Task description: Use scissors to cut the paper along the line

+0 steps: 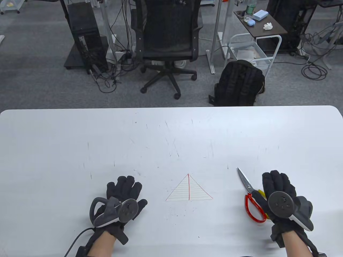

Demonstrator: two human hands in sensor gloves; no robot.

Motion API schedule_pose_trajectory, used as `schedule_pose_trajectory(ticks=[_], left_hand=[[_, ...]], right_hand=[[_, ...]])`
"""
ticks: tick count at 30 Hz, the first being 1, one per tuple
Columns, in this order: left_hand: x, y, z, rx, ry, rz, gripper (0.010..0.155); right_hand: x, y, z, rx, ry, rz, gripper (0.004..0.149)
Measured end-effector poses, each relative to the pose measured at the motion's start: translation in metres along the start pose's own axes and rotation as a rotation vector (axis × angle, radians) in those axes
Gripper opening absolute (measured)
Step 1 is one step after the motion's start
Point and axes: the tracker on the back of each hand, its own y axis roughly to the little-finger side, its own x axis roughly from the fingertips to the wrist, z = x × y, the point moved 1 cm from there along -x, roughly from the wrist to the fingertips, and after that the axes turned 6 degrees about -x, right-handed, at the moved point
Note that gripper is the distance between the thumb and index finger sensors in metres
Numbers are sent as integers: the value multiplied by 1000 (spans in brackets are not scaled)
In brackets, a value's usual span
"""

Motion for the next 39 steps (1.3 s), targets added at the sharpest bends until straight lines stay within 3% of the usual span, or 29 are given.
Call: schedule_pose_trajectory(ticks=[15, 22, 32, 39], left_hand=[[4, 14, -9, 17, -73, -44, 78], [4, 11, -9, 1, -65, -36, 77], [4, 12, -10, 27, -54, -33, 76], [4, 10, -10, 26, -48, -22, 76]], right_hand=[[0, -4, 1, 45, 16, 16, 83], [-1, 0, 1, 69, 46, -14, 60], [-8, 6, -32, 144, -152, -105, 44], [-10, 14, -51, 179, -318, -192, 46]])
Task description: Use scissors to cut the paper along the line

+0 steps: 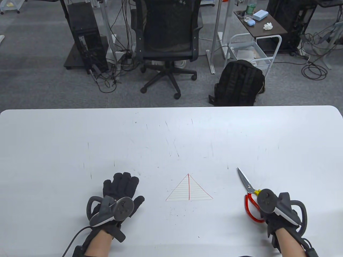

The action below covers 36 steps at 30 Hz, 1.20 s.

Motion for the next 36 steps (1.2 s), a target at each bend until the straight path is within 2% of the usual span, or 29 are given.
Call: schedule_pose_trajectory(ticks=[1, 3, 8, 12, 14, 16, 21, 23, 27, 30, 33, 36], left_hand=[[0, 0, 0, -2, -1, 0, 76], [0, 1, 0, 1, -7, -2, 76], [0, 1, 1, 8, 4, 0, 76], [0, 0, 2, 8, 14, 0, 76], [0, 0, 2, 12, 20, 1, 76], [0, 0, 2, 11, 21, 0, 75], [-1, -1, 2, 6, 20, 0, 73], [-1, -1, 3, 4, 28, 3, 73], [-1, -1, 3, 2, 27, 4, 73], [-1, -1, 4, 4, 23, 1, 73], [-1, 0, 5, 1, 29, -2, 73], [-1, -1, 6, -3, 37, -2, 73]], right_hand=[[0, -1, 1, -13, 28, 9, 49], [-2, 1, -3, -69, -17, -14, 67], [-7, -2, -10, 6, -81, -38, 79], [-14, -4, -11, 37, -80, -90, 77], [-17, -7, -13, 128, 2, -106, 72], [-19, -9, -12, 205, 20, -77, 69], [-19, -4, -9, 89, 3, -60, 60], [-18, -1, -11, 71, 41, -40, 62], [-20, -2, -13, 120, 43, -53, 67], [-20, 1, -12, 108, 5, -72, 67], [-18, 4, -7, 136, 81, -85, 58], [-15, 7, 4, 35, 177, -83, 57]])
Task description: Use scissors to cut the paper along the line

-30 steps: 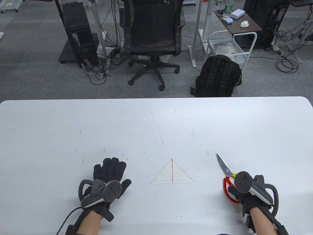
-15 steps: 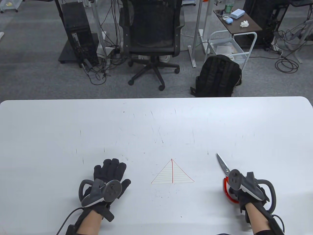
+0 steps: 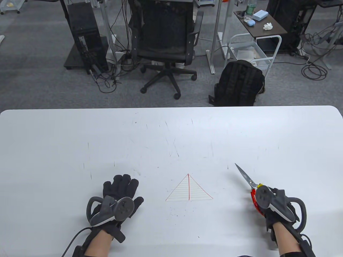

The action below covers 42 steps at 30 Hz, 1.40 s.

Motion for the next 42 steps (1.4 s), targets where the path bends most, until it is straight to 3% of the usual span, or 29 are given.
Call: schedule_pose_trajectory(ticks=[8, 13, 19, 24, 25, 27, 33, 35, 38, 42], left_hand=[[-4, -13, 2, -22, 37, 6, 79], [-20, -36, 1, -28, 143, 23, 85], [-61, -70, -10, 17, 335, 71, 85], [-93, -104, 4, 3, 416, 111, 89], [-97, -107, 5, -19, 421, 95, 89], [-110, -111, 9, -50, 479, -73, 87], [-127, -117, 15, -132, 504, -113, 86], [-130, -112, 19, -30, 563, -174, 82], [-134, -104, 18, -19, 498, -194, 69], [-135, -98, 15, -18, 453, -189, 63]], right_hand=[[5, -1, 24, -304, 111, 94, 54], [9, -4, 33, -298, 195, 118, 51], [8, 1, 32, -293, 207, 57, 54], [8, 3, 34, -312, 207, 62, 58], [8, 3, 34, -312, 210, 65, 58], [8, 2, 33, -315, 209, 59, 57], [6, 5, 26, -271, 179, 19, 57], [5, 6, 24, -281, 171, 9, 58], [4, 6, 21, -259, 146, 14, 58], [3, 7, 20, -268, 142, 13, 58]])
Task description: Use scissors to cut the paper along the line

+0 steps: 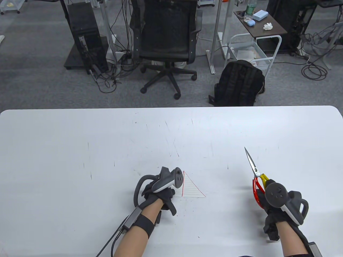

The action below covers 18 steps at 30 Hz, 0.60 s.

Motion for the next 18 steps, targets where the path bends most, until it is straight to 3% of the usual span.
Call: schedule_pose_trajectory(ticks=[6, 9, 12, 18], left_hand=[[-5, 10, 0, 207, 81, -84, 57], [-6, 10, -1, 195, 88, -101, 54], [-4, 15, 0, 246, 72, -134, 41], [5, 23, 3, 382, 18, -105, 41]], right_hand=[[0, 0, 0, 1, -1, 3, 57], [0, 0, 0, -3, -2, 7, 58], [0, -1, 0, -3, -2, 11, 58], [-1, -1, -4, 11, -22, 19, 58]])
